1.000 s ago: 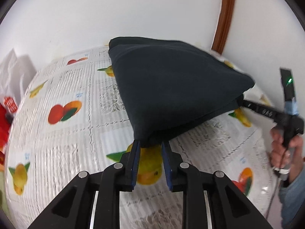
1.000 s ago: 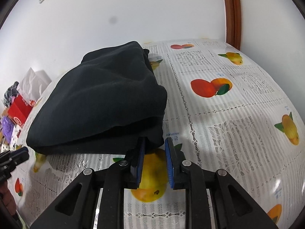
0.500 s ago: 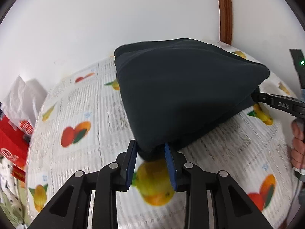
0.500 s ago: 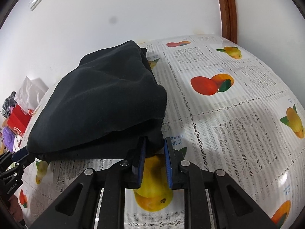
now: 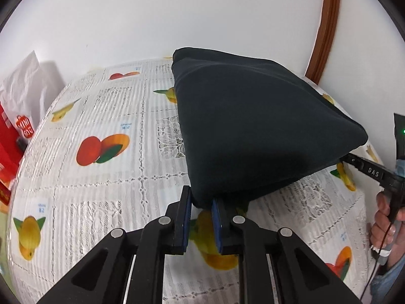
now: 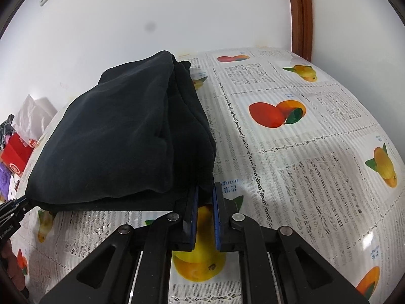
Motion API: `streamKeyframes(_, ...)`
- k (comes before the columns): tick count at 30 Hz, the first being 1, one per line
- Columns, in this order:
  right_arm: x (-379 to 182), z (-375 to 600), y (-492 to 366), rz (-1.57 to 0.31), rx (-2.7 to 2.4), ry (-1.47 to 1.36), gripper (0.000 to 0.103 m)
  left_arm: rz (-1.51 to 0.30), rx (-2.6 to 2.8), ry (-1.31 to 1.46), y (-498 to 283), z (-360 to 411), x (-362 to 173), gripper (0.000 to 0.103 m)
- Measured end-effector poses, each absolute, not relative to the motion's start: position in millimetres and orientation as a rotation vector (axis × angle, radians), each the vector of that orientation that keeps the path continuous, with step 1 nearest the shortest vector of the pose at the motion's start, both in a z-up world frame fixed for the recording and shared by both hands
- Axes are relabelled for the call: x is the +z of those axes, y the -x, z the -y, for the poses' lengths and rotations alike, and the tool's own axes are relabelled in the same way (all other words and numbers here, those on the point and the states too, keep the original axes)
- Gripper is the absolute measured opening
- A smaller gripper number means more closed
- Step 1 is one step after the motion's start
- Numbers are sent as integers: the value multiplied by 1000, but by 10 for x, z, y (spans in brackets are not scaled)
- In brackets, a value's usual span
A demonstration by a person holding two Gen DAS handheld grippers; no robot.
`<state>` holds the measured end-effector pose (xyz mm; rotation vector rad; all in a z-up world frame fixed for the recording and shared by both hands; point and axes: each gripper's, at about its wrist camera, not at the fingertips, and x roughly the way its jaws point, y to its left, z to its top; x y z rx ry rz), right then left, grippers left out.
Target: Fold small clothes
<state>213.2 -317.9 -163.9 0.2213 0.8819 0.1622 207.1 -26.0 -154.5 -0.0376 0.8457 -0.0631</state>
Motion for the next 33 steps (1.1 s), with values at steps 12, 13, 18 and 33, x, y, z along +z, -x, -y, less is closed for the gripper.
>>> streamKeyframes(12, -978, 3393, -1826, -776, 156, -177, 19, -804, -106, 73, -1855, 250, -1245, 19)
streamKeyframes(13, -940, 3411, -1840, -766, 157, -191, 20, -797, -109, 75, -1859, 258, -1215, 25)
streamKeyframes(18, -975, 3227, -1947, -783, 220, -215, 22, -805, -96, 78, -1959, 301, -1164, 36)
streamKeyframes(33, -833, 3156, -1258, -902, 93, -105, 51, -744, -31, 101, -1203, 302, -790, 60)
